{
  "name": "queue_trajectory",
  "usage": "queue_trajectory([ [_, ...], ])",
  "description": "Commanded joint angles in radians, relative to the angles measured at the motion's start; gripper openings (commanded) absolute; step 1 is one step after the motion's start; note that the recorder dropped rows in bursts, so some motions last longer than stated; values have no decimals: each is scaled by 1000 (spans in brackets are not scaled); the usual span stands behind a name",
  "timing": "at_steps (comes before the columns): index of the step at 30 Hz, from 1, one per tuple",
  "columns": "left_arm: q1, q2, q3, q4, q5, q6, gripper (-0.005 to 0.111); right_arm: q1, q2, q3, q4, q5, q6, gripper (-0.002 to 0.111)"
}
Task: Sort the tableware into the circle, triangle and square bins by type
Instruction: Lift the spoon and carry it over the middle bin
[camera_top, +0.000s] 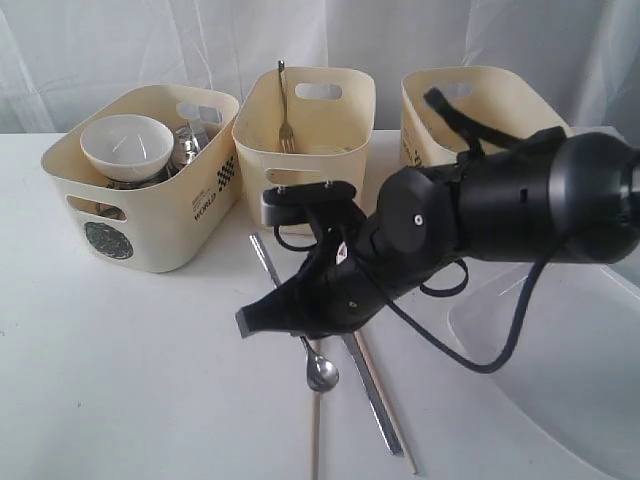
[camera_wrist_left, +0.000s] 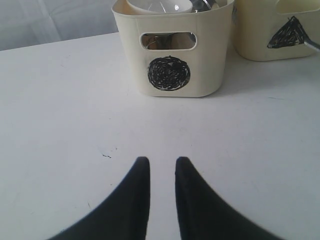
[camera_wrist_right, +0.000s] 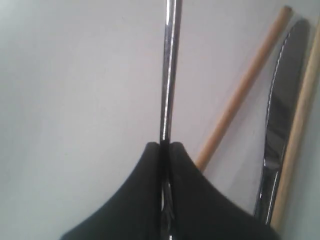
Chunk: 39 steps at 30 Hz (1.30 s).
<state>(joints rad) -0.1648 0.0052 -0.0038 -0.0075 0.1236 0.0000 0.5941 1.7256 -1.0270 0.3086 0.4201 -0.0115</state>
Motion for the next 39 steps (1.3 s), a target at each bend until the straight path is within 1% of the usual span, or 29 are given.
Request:
queue_trajectory([
  [1,3,-5,4,-2,4,-7,25,3,-48,-87,1,-22,-49,0],
  [6,3,-5,4,-2,4,-7,25,3,-48,-236,-95,6,-42,0],
  [8,3,-5,4,-2,4,-7,25,-9,-48,-289,-188,13,37,0],
  [11,3,-5,4,-2,4,-7,25,-65,-38,-343,-317,18,155,0],
  [13,3,-5,4,-2,4,-7,25,-95,-26,-366,-344,18,172,0],
  [16,3,-5,4,-2,4,-7,25,-132,5,-407,-346,28,172,0],
  [20,3,-5,4,-2,4,-7,25,-156,71,-477,-346,67,171,0],
  [25,3,-5,4,-2,4,-7,25,-156,159,-579,-346,126,112,0],
  [33,3,-5,4,-2,4,-7,25,-176,226,-746,-350,142,112,0],
  [39,3,-5,4,-2,4,-7,25,-198,271,-825,-353,146,94,0],
])
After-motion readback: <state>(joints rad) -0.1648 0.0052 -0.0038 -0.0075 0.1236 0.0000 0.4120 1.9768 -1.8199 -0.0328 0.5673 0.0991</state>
